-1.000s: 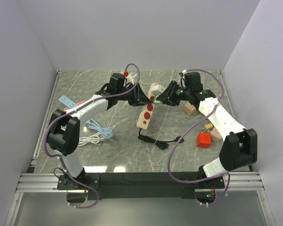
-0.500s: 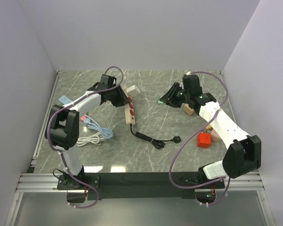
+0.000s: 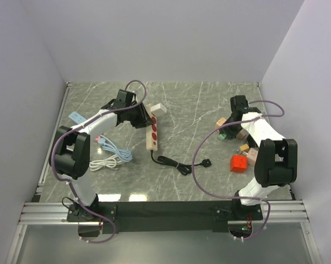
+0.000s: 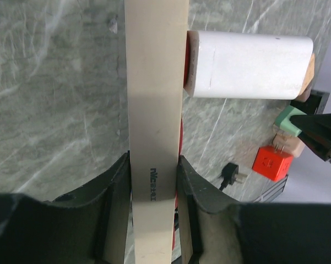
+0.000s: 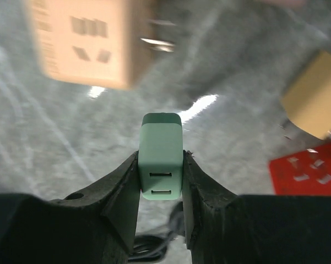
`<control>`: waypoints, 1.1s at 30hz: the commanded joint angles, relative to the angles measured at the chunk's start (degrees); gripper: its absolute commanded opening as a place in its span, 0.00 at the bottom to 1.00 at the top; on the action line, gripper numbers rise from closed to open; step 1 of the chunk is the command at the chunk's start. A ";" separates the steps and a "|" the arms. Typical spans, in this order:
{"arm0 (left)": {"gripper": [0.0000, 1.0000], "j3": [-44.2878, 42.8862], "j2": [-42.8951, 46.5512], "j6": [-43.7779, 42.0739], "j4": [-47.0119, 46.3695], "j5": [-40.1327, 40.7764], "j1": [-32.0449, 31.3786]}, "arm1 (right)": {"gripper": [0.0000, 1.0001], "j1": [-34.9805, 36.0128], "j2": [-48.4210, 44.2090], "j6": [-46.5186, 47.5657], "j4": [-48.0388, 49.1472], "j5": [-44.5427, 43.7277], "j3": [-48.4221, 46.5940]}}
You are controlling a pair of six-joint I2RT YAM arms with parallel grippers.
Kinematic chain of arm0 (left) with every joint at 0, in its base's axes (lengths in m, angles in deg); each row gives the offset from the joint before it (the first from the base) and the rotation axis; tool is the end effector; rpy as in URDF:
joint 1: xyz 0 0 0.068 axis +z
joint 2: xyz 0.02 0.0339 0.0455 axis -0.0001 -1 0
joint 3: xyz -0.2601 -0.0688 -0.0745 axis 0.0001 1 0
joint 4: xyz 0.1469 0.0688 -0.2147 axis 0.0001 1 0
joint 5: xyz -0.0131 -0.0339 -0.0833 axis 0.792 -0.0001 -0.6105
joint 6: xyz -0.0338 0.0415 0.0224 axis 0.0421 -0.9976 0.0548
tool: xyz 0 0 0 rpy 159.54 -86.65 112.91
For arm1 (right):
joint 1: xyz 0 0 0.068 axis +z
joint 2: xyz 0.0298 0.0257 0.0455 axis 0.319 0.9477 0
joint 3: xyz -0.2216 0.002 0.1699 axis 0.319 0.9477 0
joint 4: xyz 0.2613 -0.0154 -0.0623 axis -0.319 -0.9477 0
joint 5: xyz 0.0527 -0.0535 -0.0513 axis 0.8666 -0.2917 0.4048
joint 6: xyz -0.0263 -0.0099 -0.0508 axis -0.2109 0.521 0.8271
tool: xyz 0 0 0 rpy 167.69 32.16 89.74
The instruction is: Pull the plug off the socket
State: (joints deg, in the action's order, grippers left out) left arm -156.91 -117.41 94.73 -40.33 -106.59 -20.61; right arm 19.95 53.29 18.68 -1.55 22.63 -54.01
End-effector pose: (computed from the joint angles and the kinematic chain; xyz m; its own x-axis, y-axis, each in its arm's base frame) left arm 0.3687 -0.1543 0.2228 -0.8817 -0.3581 -0.3071 -0.0794 0.7544 -0.6516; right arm 0.3289 0.0057 0.2184 -0.6657 0.6784 -0.3108 0.6349 0.7338 0.2416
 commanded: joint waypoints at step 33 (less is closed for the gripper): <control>0.01 -0.55 1.32 -4.04 -6.20 -11.43 -5.48 | 0.97 16.49 5.97 1.09 25.70 31.78 -11.37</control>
State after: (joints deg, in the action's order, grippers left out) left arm -154.71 -117.72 89.81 -41.69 -114.66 -25.23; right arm 34.57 57.88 17.68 19.78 50.69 -59.12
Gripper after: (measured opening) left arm 0.377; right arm 0.965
